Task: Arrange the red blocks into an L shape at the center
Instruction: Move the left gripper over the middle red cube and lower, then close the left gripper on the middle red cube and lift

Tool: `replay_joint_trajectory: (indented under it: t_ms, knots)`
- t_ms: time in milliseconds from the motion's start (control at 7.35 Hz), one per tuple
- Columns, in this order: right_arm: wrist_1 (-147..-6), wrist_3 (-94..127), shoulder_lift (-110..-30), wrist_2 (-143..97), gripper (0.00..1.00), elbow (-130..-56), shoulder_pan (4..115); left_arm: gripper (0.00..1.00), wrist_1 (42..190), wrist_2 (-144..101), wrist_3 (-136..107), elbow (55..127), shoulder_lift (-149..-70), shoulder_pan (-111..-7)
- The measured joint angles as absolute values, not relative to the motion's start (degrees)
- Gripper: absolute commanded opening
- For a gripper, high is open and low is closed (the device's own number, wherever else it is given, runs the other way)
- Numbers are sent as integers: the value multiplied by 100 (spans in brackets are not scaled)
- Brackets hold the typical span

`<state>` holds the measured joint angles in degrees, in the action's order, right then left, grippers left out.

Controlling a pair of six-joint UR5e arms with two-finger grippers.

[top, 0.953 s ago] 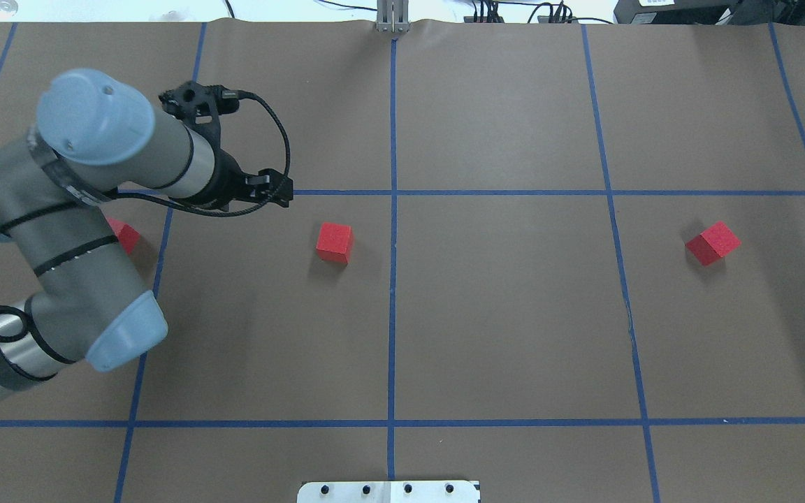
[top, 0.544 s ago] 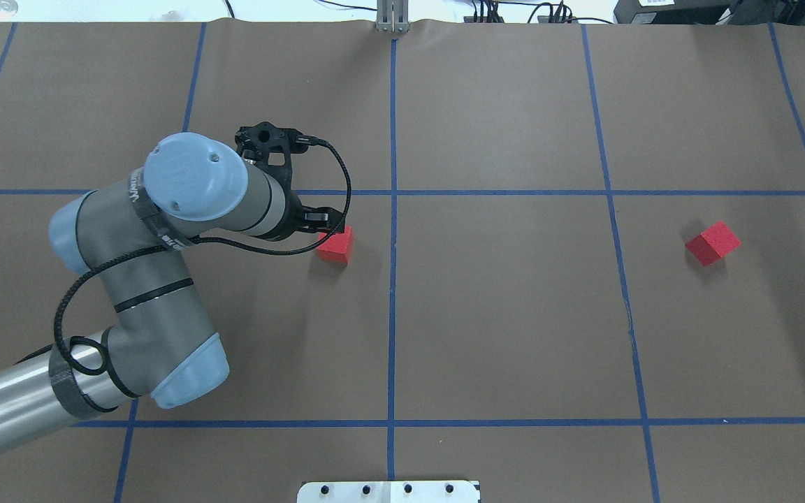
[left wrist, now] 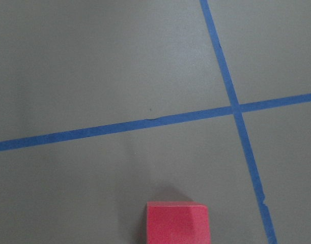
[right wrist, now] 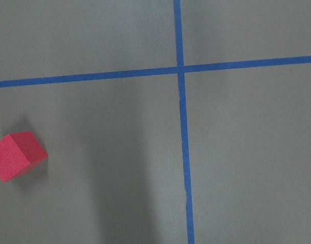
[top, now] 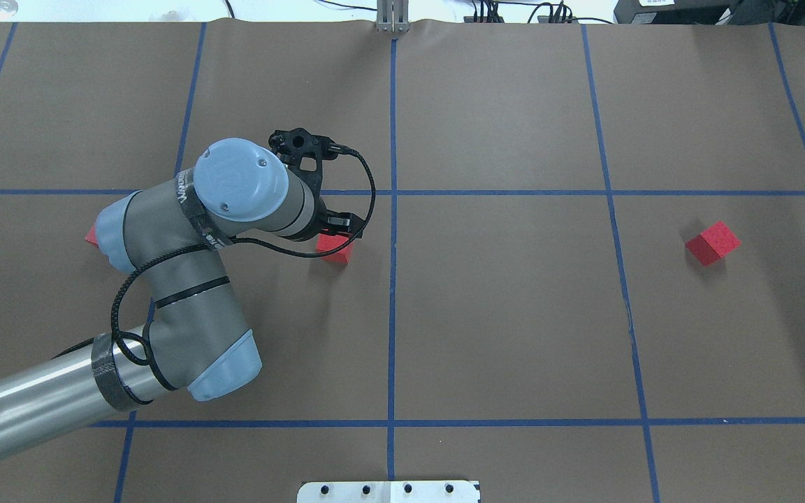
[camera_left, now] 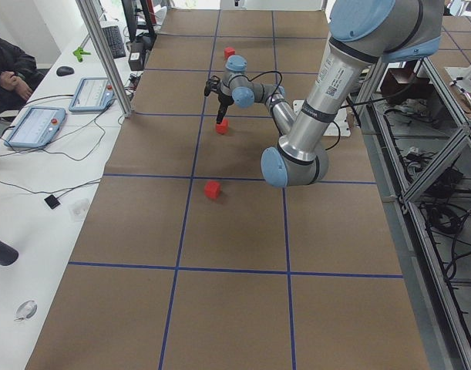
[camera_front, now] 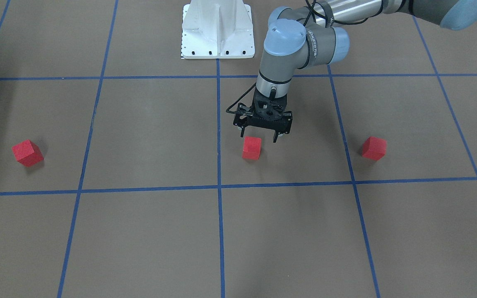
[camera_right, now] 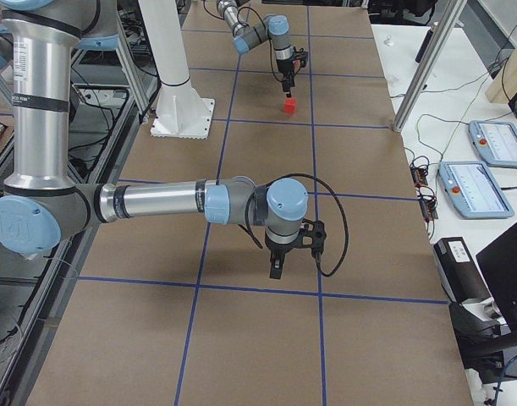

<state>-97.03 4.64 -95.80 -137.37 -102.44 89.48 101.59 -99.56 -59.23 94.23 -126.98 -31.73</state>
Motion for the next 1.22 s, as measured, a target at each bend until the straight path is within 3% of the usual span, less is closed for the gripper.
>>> replay_joint_trajectory:
  t_ms: [1225]
  knots:
    - [-9703,466,-9580,-13737,99,-10204,8948,99,10214,-9906,-5853,8853,-12924,-2972]
